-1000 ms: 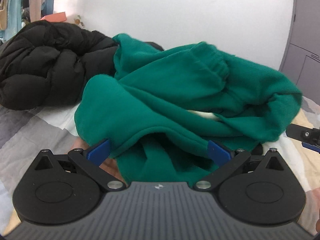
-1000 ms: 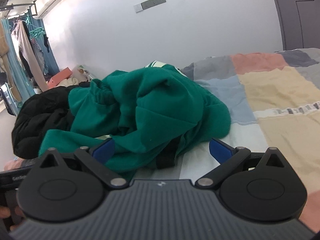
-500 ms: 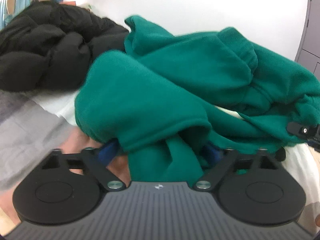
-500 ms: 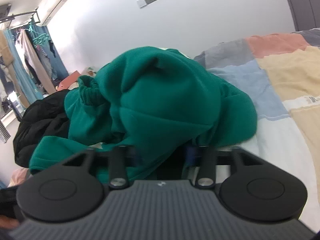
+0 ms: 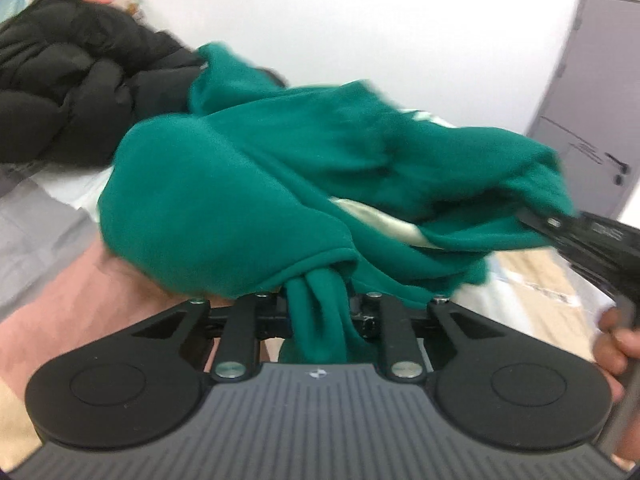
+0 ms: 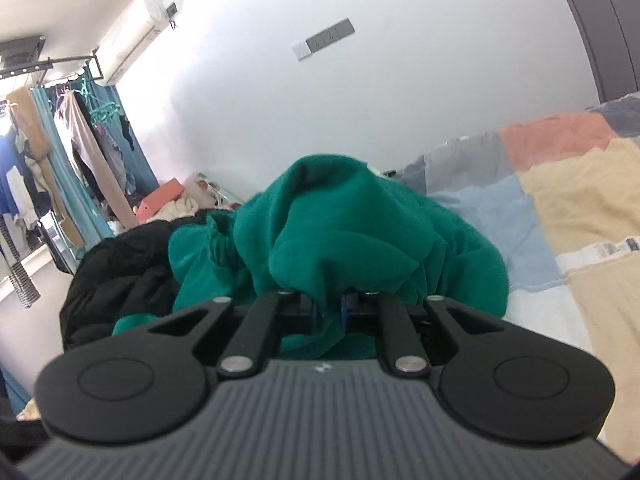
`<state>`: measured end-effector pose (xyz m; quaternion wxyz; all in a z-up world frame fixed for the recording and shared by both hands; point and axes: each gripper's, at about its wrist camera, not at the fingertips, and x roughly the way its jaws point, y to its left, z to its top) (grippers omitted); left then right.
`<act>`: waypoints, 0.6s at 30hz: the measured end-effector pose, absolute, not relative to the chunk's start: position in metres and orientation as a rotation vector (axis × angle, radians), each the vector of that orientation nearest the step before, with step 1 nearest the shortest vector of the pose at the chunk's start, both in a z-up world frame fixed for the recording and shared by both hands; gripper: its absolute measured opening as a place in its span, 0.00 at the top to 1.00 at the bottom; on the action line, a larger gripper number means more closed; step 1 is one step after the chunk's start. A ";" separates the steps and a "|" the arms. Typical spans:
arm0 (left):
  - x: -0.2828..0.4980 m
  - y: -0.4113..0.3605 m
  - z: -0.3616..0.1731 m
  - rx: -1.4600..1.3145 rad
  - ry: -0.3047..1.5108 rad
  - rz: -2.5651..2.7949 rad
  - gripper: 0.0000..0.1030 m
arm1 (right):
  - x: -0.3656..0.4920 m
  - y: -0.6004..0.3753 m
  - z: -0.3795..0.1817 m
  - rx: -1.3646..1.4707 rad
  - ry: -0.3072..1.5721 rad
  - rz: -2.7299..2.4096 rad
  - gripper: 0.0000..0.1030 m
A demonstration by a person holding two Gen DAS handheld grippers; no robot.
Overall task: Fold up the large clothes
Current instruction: 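Lift the hoodie with both grippers and shake it out in the air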
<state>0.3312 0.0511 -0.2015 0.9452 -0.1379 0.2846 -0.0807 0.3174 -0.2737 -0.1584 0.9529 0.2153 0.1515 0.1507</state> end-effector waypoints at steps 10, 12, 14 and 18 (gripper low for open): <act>0.254 -0.010 -0.163 -0.279 0.564 -0.390 0.79 | 0.272 -0.310 -0.130 0.398 0.222 0.293 0.89; 0.243 -0.025 -0.162 -0.264 0.572 -0.436 0.79 | 0.262 -0.318 -0.130 0.398 0.210 0.291 0.89; 0.235 -0.041 -0.164 -0.270 0.597 -0.480 0.79 | 0.256 -0.325 -0.132 0.400 0.212 0.283 0.89; 0.230 -0.069 -0.182 -0.249 0.673 -0.525 0.79 | 0.255 -0.342 -0.144 0.438 0.289 0.248 0.89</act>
